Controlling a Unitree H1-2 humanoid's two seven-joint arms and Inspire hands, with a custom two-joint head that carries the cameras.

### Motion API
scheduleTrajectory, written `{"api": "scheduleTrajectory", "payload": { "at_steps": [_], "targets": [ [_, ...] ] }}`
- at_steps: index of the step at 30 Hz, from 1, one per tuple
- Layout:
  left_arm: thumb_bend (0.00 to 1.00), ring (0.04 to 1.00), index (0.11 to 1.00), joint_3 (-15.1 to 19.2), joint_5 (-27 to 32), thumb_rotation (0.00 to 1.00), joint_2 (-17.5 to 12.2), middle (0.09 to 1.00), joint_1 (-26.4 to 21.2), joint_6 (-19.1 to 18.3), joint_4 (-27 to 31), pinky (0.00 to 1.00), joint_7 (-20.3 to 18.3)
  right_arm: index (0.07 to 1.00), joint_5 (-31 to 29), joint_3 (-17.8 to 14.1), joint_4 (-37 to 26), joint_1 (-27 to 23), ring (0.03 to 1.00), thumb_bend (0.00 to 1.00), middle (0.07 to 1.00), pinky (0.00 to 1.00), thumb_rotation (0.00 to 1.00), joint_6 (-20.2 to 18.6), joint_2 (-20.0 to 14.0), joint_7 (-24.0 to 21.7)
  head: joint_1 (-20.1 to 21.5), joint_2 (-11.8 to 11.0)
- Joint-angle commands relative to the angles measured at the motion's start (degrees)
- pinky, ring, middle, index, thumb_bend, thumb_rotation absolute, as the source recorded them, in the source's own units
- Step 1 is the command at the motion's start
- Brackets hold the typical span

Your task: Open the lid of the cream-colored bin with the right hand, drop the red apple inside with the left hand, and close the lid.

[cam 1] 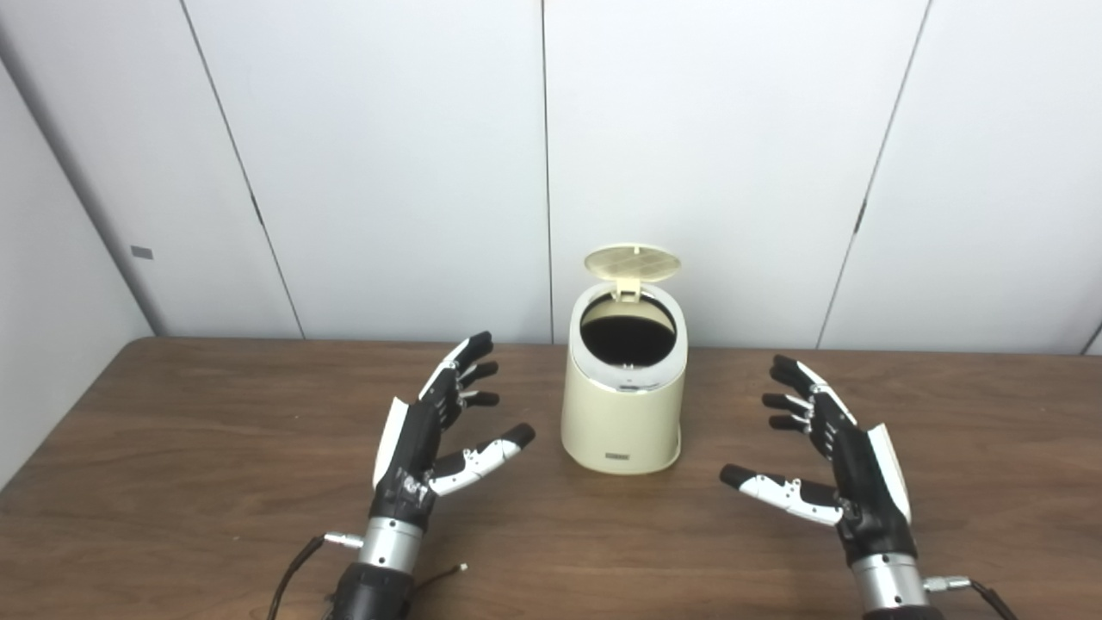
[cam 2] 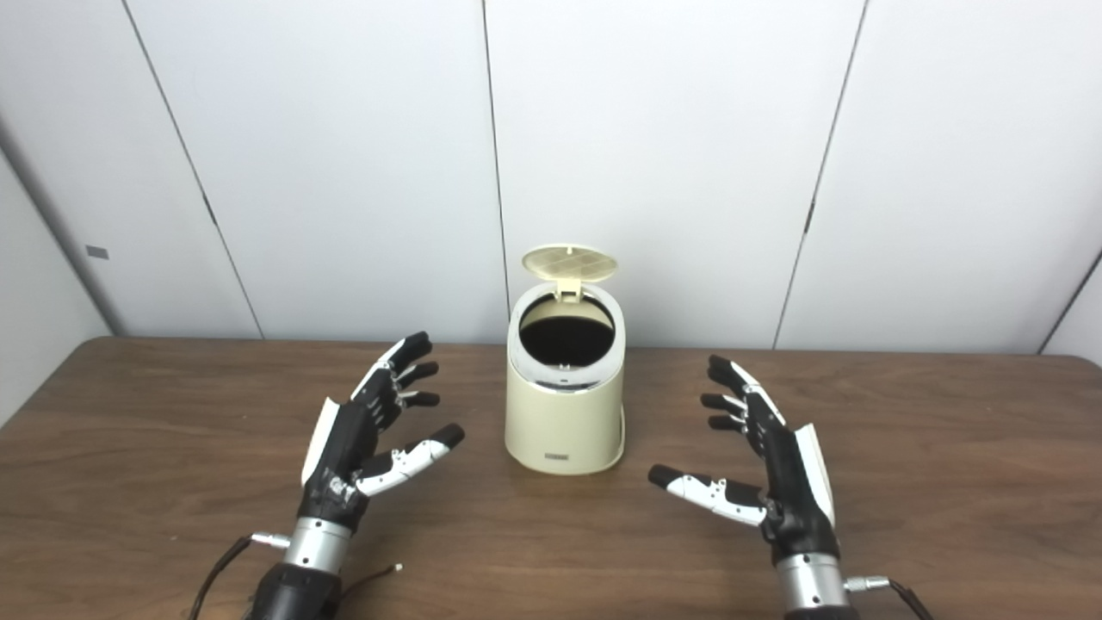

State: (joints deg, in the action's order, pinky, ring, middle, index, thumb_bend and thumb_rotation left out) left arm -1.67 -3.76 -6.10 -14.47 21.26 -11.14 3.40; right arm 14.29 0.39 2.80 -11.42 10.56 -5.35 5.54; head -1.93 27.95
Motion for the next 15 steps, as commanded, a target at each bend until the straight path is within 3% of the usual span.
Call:
{"api": "scheduleTrajectory", "payload": {
  "at_steps": [1, 8, 15],
  "targets": [
    [0.75, 0.822, 0.897, 0.4, 0.7, 0.22, -0.1, 0.890, -1.9, 1.3, 1.5, 0.69, -0.6, 0.840, 0.0, 0.0, -0.7, -1.9, 0.755, 0.81, 0.849, 0.68, 0.26, 2.4, -0.5, 0.4, -0.1, -0.1],
    [0.80, 0.817, 0.882, 1.1, -0.4, 0.26, 0.1, 0.875, -1.6, -0.1, 1.7, 0.69, -1.0, 0.847, -0.6, 0.0, -0.4, -2.1, 0.766, 0.79, 0.852, 0.69, 0.25, 2.7, -0.5, 0.0, 0.2, -0.6],
    [0.80, 0.787, 0.866, 1.3, 1.0, 0.20, -0.4, 0.851, 0.8, -0.1, 1.7, 0.66, -3.1, 0.850, 0.3, 0.8, -1.5, -4.0, 0.776, 0.80, 0.855, 0.70, 0.29, 1.9, -1.1, -1.0, 1.7, -1.5]
  ]
}}
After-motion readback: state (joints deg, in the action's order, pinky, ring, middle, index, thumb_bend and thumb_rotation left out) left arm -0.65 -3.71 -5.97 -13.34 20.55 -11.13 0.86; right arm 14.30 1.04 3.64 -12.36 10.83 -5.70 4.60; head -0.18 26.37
